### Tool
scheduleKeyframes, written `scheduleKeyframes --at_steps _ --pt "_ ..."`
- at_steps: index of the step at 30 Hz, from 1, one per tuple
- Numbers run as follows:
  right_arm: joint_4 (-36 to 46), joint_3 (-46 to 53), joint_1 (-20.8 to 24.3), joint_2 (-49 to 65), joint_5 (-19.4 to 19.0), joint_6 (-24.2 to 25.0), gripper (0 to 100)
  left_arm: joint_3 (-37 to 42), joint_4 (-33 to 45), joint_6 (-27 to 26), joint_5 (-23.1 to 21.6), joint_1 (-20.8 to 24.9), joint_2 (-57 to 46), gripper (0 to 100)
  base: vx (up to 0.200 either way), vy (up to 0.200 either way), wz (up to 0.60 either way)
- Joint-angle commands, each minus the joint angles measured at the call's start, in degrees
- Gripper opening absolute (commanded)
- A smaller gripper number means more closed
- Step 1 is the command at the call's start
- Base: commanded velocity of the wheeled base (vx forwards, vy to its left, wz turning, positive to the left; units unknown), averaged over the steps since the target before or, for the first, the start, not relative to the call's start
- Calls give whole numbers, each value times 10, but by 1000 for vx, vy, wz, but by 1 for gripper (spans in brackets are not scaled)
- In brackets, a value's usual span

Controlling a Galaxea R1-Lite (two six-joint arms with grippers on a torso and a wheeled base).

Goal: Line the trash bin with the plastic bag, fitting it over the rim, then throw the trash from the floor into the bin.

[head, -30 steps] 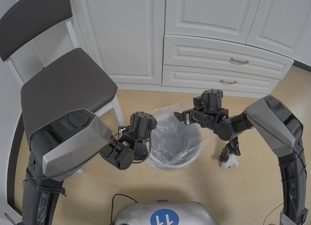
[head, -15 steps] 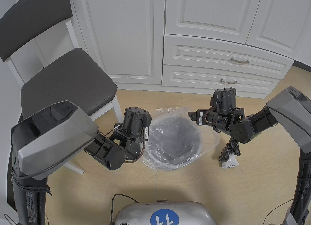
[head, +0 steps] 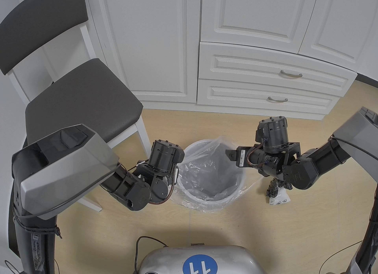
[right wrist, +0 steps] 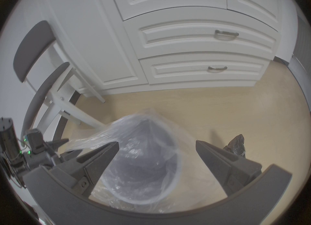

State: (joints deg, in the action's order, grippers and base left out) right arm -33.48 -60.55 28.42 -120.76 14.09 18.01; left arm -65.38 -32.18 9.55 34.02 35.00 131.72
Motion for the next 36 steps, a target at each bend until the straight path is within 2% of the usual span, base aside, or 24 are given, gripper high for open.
scheduleKeyframes --at_steps 1,6,9,18,23,30,36 --pt "-1 37 42 37 18 -15 100 5 4 -1 2 -1 -14 100 0 0 0" --pt "-6 84 98 45 26 -15 100 17 -2 -22 5 -2 -18 100 0 0 0" --pt "-6 90 102 33 27 -16 100 16 -2 -23 5 -2 -14 100 0 0 0" --pt "0 56 9 -23 8 -54 100 -18 -36 -14 7 -6 27 100 0 0 0" --pt "0 27 -26 -47 6 -63 100 -27 -46 -14 7 -9 32 100 0 0 0" --pt "0 -2 -34 -96 8 -63 100 -57 -46 -8 8 -19 50 100 0 0 0" --pt "-7 -41 -37 -128 16 -44 100 -91 -45 9 10 -27 65 100 0 0 0"
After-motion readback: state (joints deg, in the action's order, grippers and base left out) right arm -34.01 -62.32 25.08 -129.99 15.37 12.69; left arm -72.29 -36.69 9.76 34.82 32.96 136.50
